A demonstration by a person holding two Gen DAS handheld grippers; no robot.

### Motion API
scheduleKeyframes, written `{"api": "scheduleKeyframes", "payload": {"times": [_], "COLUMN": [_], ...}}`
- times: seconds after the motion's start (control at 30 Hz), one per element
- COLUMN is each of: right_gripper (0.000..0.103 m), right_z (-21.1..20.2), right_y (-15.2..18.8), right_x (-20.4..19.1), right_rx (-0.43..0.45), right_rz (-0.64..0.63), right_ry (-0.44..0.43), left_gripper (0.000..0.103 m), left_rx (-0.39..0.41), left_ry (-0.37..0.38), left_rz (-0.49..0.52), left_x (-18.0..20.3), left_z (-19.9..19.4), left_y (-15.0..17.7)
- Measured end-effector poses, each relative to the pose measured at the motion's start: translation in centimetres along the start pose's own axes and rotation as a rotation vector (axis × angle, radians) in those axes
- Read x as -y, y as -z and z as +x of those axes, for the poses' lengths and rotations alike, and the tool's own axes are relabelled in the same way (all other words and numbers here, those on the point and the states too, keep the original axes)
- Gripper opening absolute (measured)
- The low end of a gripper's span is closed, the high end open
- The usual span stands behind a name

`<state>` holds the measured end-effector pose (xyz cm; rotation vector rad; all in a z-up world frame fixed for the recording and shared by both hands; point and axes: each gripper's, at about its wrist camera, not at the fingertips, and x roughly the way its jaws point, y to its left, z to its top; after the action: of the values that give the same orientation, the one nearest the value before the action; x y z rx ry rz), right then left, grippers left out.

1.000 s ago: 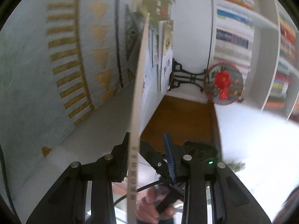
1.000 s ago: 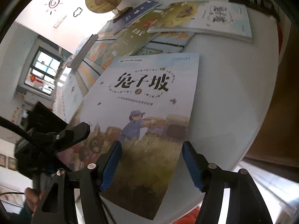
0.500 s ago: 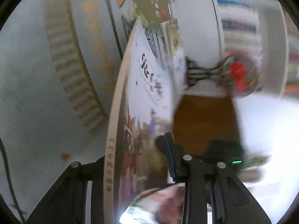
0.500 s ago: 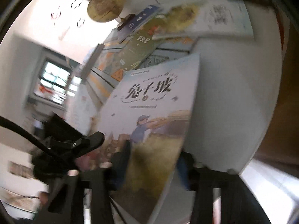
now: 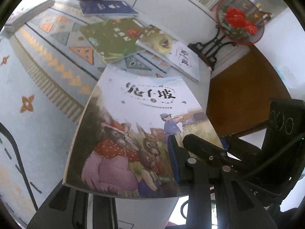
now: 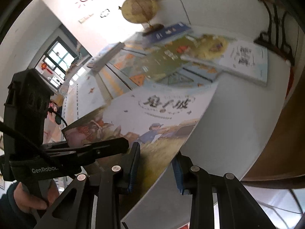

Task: Organize books

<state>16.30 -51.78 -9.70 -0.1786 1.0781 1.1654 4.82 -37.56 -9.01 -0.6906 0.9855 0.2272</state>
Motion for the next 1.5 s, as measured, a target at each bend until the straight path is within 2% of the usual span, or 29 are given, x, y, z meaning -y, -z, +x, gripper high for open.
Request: {"api": "scheduleKeyframes", "payload": {"times": [0.37,0.67,0.87,1.1,1.23,1.33,1.5], "right_gripper": [0.031,0.031,0.033,0.033,0.033,0.033,0.034], "right_z": [-1.4,-1.2,0.6,5.3,8.5,11.0,14.3], "right_y": [-1.3,-3.5,-4.4,-5.6,-6.9,-8.2,-10.4], "right_x": [-3.3,-7.7,-13.4,-23.3,-29.1,-33.0,-36.9], "right_rx": [0.064,0.135,0.191,0.238,0.306,0.32,0.335], "right_rz": [-0.069,-0.093,-0.08,-0.015,-0.002,0.001,-0.001], "right_ry": [-0.025,-0.032,0.014,0.15,0.189,0.197,0.183], "left_gripper": [0.031,0.031,0.03,0.03,0.03,0.03,0.03], "left_rx": [0.087,0.152,0.172,0.149,0.168,0.171,0.194], "left_ry": [0.002,0.002,0.042,0.161,0.158,0.151,0.148], "left_rz": [0.024,0.079,0.139,0.225,0.255,0.257,0.257], "left_x": [-0.2,-2.8,-8.1,-18.1,-22.7,-26.2,-31.0], "left_z": [-3.8,-8.3,-11.5,-15.5,-18.4,-20.4,-22.4], "left_y": [-0.1,-1.7,-3.1,-6.5,-8.9,-10.5,-12.9]}}
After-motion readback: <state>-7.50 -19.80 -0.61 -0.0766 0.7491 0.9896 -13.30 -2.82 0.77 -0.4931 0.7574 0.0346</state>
